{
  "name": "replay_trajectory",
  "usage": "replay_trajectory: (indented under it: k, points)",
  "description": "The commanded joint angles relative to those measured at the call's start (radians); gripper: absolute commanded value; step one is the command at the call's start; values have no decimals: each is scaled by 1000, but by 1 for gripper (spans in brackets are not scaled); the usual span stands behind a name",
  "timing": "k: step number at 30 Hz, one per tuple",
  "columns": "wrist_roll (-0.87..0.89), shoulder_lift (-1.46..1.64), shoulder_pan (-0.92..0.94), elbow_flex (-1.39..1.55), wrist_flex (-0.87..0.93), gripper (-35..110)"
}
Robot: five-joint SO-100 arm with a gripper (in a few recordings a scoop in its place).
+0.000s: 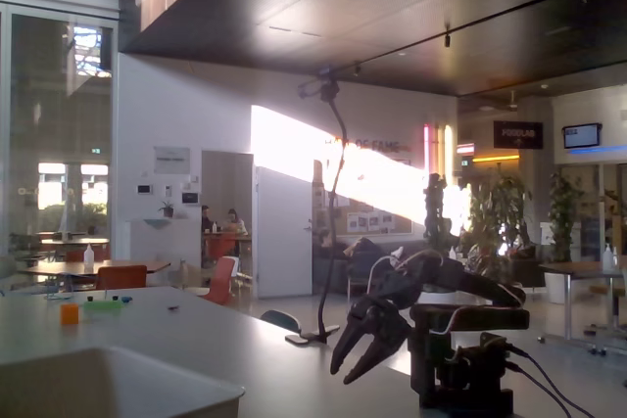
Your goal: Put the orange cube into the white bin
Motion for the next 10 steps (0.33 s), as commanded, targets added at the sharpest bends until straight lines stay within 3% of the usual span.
replay_trajectory:
  k: [1,10]
  points:
    - [5,3,6,0,3,10]
    - [5,3,5,2,3,0]
